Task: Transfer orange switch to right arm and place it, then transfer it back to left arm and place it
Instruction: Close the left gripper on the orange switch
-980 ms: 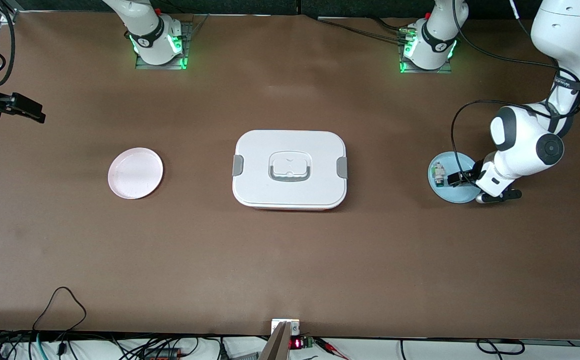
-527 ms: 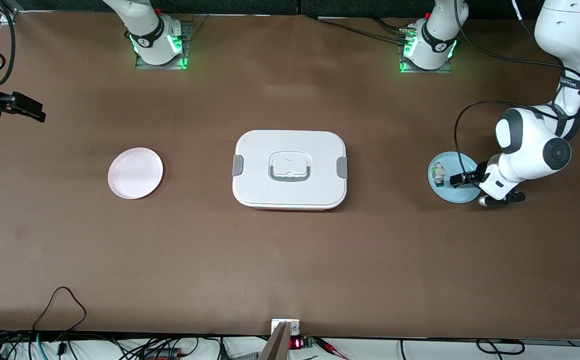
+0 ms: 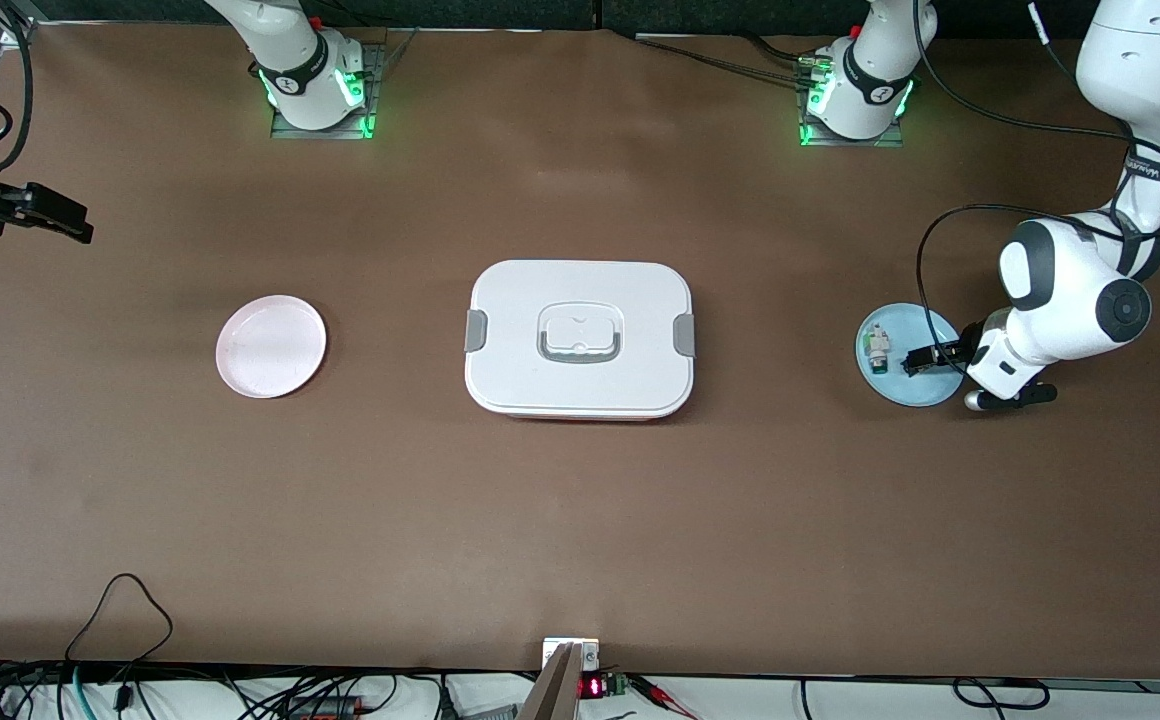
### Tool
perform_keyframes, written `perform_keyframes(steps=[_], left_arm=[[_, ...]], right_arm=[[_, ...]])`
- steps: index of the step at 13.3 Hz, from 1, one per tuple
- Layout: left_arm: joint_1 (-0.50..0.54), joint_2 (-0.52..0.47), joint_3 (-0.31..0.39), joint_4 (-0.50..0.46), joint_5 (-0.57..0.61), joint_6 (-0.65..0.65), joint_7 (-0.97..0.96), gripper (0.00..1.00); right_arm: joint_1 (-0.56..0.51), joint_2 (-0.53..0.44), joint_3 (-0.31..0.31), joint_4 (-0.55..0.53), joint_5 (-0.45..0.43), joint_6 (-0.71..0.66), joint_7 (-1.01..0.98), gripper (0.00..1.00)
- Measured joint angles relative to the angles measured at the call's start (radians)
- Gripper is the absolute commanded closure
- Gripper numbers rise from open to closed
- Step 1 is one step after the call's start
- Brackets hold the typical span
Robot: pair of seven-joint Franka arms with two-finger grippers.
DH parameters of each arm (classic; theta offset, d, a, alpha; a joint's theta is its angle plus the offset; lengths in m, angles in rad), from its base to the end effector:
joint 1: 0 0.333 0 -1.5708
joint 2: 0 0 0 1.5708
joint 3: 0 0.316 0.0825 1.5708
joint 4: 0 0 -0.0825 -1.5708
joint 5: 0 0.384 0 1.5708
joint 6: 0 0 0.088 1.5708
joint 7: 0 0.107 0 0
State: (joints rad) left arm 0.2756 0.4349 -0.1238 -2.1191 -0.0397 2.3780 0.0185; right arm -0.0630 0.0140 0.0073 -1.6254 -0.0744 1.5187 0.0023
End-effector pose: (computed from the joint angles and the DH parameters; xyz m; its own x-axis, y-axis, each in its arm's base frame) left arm 0.5517 0.0830 0.1921 0.9717 0.1613 -0.1724 0.1765 -0.9813 0.0772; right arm 0.5488 -0.0389 0.5873 0.9909 -0.0614 -0.1201 -0.0527 -0.9958 0.0743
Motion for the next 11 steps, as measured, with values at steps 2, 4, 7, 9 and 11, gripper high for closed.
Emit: perform_keyframes(steps=[2, 4, 7, 9, 11], left_arm=[[0.000, 0.004, 0.000, 0.000, 0.000, 0.002, 0.000, 0.00], [0.000, 0.006, -0.001, 0.000, 0.000, 0.002, 0.000, 0.00], [0.000, 0.010, -0.001, -0.003, 0.000, 0.007, -0.001, 0.12], [0.000, 0.013, -0.001, -0.005, 0.000, 0.008, -0.001, 0.34], [0.000, 0.016, -0.001, -0.006, 0.000, 0.009, -0.001, 0.44]], right_arm=[[0.000, 0.000, 0.000, 0.000, 0.000, 0.000, 0.000, 0.00], [0.000, 0.000, 0.000, 0.000, 0.000, 0.000, 0.000, 0.00], [0.000, 0.000, 0.000, 0.000, 0.000, 0.000, 0.000, 0.00], [0.000, 0.000, 0.000, 0.000, 0.000, -0.001, 0.000, 0.00], [0.000, 0.000, 0.000, 0.000, 0.000, -0.001, 0.000, 0.00]])
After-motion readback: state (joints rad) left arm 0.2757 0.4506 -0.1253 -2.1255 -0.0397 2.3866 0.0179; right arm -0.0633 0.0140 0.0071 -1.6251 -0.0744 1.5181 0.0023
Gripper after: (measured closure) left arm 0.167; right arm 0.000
